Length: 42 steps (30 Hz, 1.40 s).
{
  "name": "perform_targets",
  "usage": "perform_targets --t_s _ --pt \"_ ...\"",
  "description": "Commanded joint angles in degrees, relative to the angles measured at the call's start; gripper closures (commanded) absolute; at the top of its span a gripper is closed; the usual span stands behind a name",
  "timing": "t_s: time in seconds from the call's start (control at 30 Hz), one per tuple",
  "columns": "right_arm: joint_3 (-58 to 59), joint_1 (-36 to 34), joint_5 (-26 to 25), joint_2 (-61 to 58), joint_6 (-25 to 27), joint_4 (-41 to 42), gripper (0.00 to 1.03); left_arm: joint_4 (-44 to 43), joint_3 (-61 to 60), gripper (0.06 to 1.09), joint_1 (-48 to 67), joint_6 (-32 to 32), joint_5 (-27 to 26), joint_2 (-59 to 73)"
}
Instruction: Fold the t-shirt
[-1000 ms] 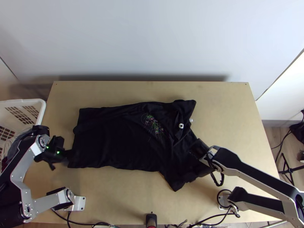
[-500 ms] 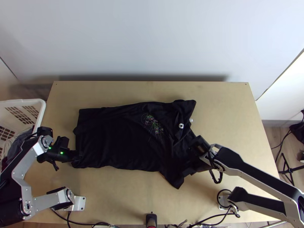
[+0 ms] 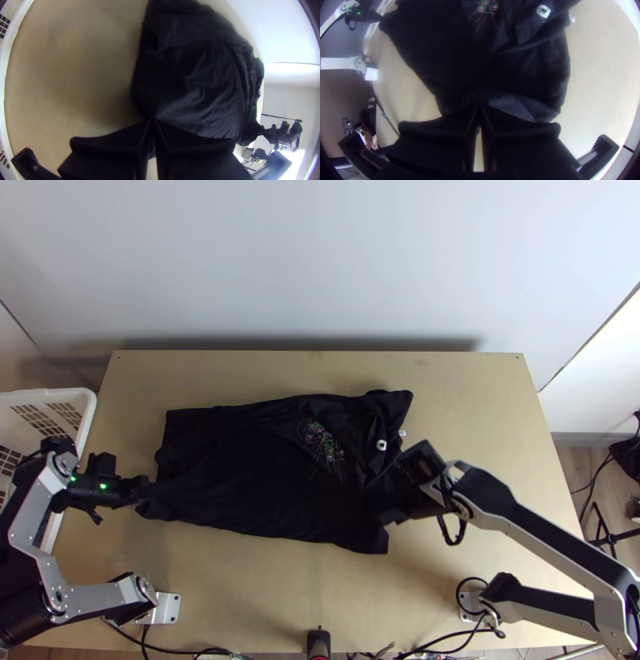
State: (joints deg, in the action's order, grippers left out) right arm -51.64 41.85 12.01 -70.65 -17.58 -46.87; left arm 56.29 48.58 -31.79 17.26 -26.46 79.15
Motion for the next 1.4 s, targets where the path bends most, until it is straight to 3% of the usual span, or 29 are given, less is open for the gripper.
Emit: perform_targets --t_s 0.0,0.23,0.47,1.0,1.37 --pt "-6.8 -2.5 0.0 -4.6 0.4 -0.1 1.0 2.5 6.1 0.96 -1.1 -2.9 -3.3 2.2" --pt "-11.6 -10.2 0.0 -8.0 1.2 6.7 1.0 3.6 12.6 0.96 -0.7 -7.7 -5.0 9.1" --pt "-16.3 -17.8 0.0 -14.1 2.9 7.0 1.0 3.6 20.0 0.96 0.0 -14.4 -6.0 12.4" --pt "-19.5 -24.1 0.1 -21.9 2.5 13.4 1.0 3.1 34.2 0.96 4.9 -26.6 -5.6 26.5" --pt "-27.0 -22.2 0.0 -35.3 -1.2 12.8 1.0 2.3 36.3 0.96 9.9 -32.0 -3.5 31.8"
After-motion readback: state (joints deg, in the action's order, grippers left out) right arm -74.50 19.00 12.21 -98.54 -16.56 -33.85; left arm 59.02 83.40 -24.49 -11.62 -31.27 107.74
